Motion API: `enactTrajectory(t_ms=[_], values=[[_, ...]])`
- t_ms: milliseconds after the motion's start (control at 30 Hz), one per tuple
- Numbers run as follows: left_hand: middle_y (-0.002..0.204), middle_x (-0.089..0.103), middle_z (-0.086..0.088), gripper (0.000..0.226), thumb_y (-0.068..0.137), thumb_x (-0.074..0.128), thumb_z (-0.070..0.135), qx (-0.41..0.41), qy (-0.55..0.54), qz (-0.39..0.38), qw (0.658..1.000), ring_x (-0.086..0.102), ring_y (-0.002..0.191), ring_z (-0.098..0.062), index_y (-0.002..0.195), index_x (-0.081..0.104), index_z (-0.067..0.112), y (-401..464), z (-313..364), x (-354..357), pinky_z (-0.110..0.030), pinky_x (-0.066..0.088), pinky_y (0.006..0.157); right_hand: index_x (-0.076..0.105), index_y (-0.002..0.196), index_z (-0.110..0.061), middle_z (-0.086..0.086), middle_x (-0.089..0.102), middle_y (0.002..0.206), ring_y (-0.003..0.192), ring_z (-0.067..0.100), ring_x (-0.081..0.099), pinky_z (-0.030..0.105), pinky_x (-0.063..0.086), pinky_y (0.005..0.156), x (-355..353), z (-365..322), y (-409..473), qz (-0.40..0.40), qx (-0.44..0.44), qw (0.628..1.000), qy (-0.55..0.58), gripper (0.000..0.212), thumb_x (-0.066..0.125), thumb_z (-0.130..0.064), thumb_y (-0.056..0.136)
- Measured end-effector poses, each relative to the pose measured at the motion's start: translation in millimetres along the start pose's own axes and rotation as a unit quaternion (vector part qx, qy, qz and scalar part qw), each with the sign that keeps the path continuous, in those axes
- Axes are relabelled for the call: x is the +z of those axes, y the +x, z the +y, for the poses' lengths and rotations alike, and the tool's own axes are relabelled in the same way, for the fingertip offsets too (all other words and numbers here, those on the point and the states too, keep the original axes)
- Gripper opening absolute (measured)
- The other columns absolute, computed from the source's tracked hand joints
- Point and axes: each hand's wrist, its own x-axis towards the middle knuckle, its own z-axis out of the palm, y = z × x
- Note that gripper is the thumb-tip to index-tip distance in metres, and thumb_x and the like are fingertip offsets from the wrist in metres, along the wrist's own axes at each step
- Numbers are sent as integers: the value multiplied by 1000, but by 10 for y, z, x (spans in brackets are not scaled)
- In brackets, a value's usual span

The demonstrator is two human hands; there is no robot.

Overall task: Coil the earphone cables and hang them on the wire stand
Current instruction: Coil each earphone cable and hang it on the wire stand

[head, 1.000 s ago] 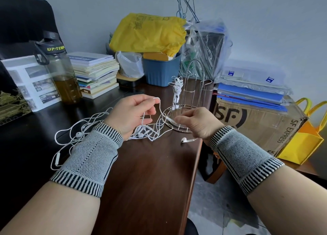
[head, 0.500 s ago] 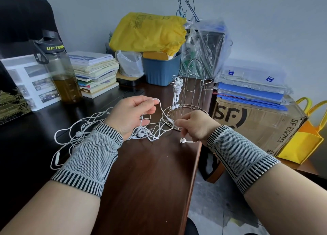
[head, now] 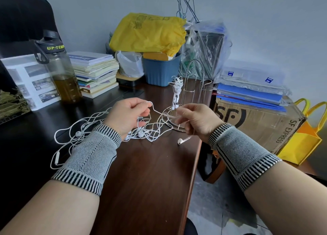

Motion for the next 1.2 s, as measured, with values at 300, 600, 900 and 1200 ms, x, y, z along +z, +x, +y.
enactTrajectory(t_ms=[300,600,900,1200], values=[[75,67,7,10,92,65,24,14,-26,1,1000,65,78,-5,91,73,19,18,-14,-1,-29,54,73,69,78,-2,-4,27,42,35,12,21,17,21,36,-1,61,17,-1,1,983,-183,20,66,-19,88],[73,67,8,9,90,68,23,19,38,-10,999,63,80,-7,83,74,25,31,-68,-9,-28,53,75,55,73,-12,2,55,58,41,7,39,17,34,43,-81,-132,-25,55,-52,978,195,20,59,-4,91],[83,73,5,4,79,75,27,25,206,-63,976,69,85,-20,83,74,26,7,-94,-4,-39,59,82,57,75,-11,7,66,69,47,11,47,21,41,45,-97,-192,-39,65,-103,961,249,17,62,-1,88],[91,69,13,19,81,74,22,44,280,-73,956,63,88,1,99,71,25,-21,-128,93,-14,46,77,57,73,-13,6,63,63,49,11,45,21,38,48,-93,-240,-88,72,-84,959,261,18,59,-1,87]])
